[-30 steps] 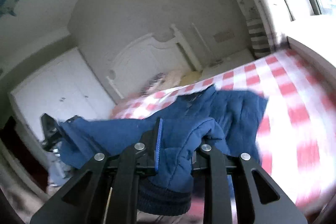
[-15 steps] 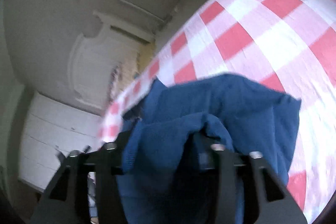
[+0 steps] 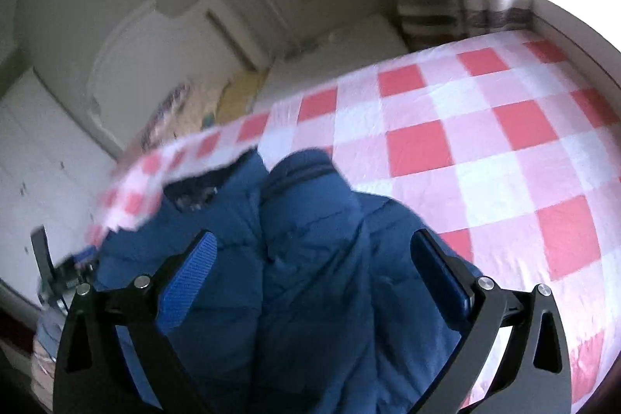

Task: Fold large clothes

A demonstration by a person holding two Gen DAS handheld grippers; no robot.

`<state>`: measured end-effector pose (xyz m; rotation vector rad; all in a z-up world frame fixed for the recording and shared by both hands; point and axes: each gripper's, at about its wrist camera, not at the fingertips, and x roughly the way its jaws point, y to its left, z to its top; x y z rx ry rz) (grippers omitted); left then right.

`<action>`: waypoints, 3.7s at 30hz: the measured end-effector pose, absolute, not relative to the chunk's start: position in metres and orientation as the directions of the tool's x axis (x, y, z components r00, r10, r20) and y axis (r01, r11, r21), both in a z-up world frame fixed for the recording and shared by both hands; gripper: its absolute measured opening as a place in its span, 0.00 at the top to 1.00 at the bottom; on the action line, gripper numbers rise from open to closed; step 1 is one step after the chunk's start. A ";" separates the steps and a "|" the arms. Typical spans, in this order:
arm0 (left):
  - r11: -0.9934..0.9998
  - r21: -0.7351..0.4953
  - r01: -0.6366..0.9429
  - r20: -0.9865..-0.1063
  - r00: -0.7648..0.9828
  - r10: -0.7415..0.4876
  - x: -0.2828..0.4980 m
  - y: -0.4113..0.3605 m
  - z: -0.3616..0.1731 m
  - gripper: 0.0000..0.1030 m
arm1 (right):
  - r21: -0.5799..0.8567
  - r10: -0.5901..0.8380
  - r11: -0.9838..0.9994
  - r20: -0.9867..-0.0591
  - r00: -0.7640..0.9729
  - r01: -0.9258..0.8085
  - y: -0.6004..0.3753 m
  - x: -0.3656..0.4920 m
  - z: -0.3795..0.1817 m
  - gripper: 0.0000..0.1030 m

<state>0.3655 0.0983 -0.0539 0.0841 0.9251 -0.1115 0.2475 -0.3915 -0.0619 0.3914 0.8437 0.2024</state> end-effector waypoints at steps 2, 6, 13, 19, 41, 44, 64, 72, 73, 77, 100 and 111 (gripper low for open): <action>0.994 -0.039 0.105 -0.812 0.576 -0.093 0.374 0.107 -0.057 0.08 | 0.338 0.283 0.940 -0.717 0.636 -0.038 -0.380 0.254 -0.062 0.05; 0.967 -0.247 0.060 -0.832 0.499 -0.244 0.383 0.134 -0.070 0.21 | 0.189 0.200 0.978 -0.739 0.644 -0.086 -0.358 0.260 -0.064 0.39; 0.936 -0.253 0.245 -0.480 0.808 -0.341 0.280 0.130 0.007 0.93 | 0.163 0.219 0.974 -0.496 0.841 -0.157 -0.352 0.192 -0.033 0.83; 0.940 -0.151 0.305 -0.358 0.870 -0.340 0.243 0.106 0.072 0.93 | 0.305 0.207 0.943 -0.227 0.952 -0.132 -0.386 0.118 0.044 0.85; 0.998 0.026 -0.056 -0.669 0.741 0.059 0.409 0.061 -0.046 0.80 | 0.274 0.095 0.958 -0.590 0.802 0.088 -0.379 0.268 -0.043 0.85; 0.999 0.016 -0.051 -0.682 0.730 0.048 0.419 0.061 -0.033 0.80 | 0.276 0.090 0.957 -0.581 0.809 0.091 -0.383 0.271 -0.026 0.85; 0.956 -0.289 -0.052 -0.635 0.757 -0.151 0.355 0.129 -0.031 0.16 | 0.482 0.369 0.873 -0.545 0.753 -0.078 -0.407 0.214 -0.027 0.14; 0.977 -0.166 0.134 -0.672 0.710 -0.211 0.210 0.149 -0.053 0.08 | 0.420 0.379 0.895 -0.532 0.757 -0.152 -0.421 0.047 -0.064 0.14; 0.975 -0.177 0.135 -0.683 0.696 -0.220 0.202 0.150 -0.063 0.08 | 0.422 0.372 0.896 -0.542 0.754 -0.139 -0.420 0.037 -0.076 0.14; 0.965 -0.245 0.094 -0.713 0.657 -0.245 0.201 0.149 -0.095 0.09 | 0.468 0.391 0.874 -0.522 0.758 -0.129 -0.421 0.032 -0.104 0.25; 0.935 -0.335 0.121 -0.685 0.650 -0.329 0.094 0.141 -0.094 0.70 | 0.310 0.289 0.941 -0.538 0.792 -0.133 -0.402 -0.128 -0.097 0.75; 0.994 -0.091 0.062 -0.515 0.851 -0.100 0.064 0.122 -0.008 0.14 | 0.144 0.130 0.987 -0.465 0.876 -0.070 -0.367 -0.106 -0.018 0.15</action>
